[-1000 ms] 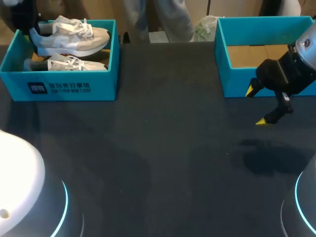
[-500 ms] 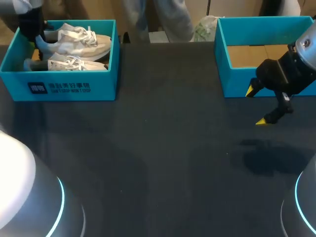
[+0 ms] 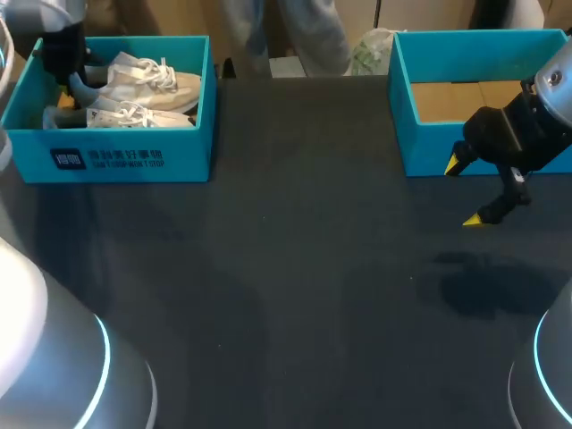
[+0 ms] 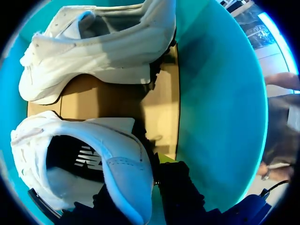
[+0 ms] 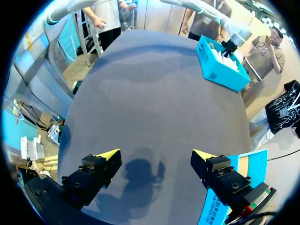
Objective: Take the shoe out of the shoebox, open the shoe tongue, remove and reinsert the insole, then place the shoe into the shoebox
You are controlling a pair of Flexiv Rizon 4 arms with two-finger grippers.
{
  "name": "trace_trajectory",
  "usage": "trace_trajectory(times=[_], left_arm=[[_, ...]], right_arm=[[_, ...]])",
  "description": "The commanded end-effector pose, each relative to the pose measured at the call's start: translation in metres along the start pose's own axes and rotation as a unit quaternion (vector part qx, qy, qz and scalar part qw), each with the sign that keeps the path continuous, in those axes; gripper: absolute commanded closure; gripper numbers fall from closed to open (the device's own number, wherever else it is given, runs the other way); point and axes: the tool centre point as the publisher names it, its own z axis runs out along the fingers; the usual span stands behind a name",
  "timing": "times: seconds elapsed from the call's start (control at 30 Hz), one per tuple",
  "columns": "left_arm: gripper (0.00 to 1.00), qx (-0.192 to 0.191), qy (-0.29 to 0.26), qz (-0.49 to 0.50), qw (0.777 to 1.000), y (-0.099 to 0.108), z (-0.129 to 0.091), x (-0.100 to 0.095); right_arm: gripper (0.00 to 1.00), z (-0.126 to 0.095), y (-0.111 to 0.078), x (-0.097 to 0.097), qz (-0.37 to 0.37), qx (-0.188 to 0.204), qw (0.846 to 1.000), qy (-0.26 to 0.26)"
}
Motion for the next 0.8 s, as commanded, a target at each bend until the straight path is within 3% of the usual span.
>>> trace_trajectory(times=[0.03,0.1,0.13,0.2,0.27,0.33,0.47,0.6,0.8], left_arm=[[1.00,0.028,0.001,0.001,1.000,0.013,0.009,-0.003],[1.00,0.033,0.000,0.003,0.999,0.012,0.009,-0.004],[0.93,0.035,-0.002,0.005,0.999,0.010,0.009,-0.004],[0.58,0.036,-0.003,0.008,0.999,0.008,0.007,-0.004],[0.38,0.036,-0.004,0.013,0.999,0.006,0.005,-0.003],[0.26,0.037,-0.008,0.018,0.999,0.003,0.002,-0.001],[0.30,0.033,-0.016,0.026,0.999,-0.003,-0.009,0.001],[0.25,0.028,-0.027,0.029,0.999,-0.007,-0.022,-0.002],[0.37,0.024,-0.030,0.028,0.999,-0.014,-0.039,-0.003]], right_arm=[[0.00,0.001,0.000,0.000,0.000,0.001,1.000,0.000],[0.00,0.001,0.000,0.000,0.000,0.001,1.000,0.000],[0.00,0.001,0.000,0.000,0.000,0.001,1.000,0.000],[0.00,0.001,0.000,0.000,0.000,0.001,1.000,0.000],[0.00,0.001,0.000,0.000,0.000,0.001,1.000,0.000],[0.00,0.001,0.000,0.000,0.000,0.001,1.000,0.000],[0.00,0.001,0.000,0.000,0.000,0.001,1.000,0.000],[0.00,0.001,0.000,0.000,0.000,0.001,1.000,0.000],[0.00,0.001,0.000,0.000,0.000,0.001,1.000,0.000]])
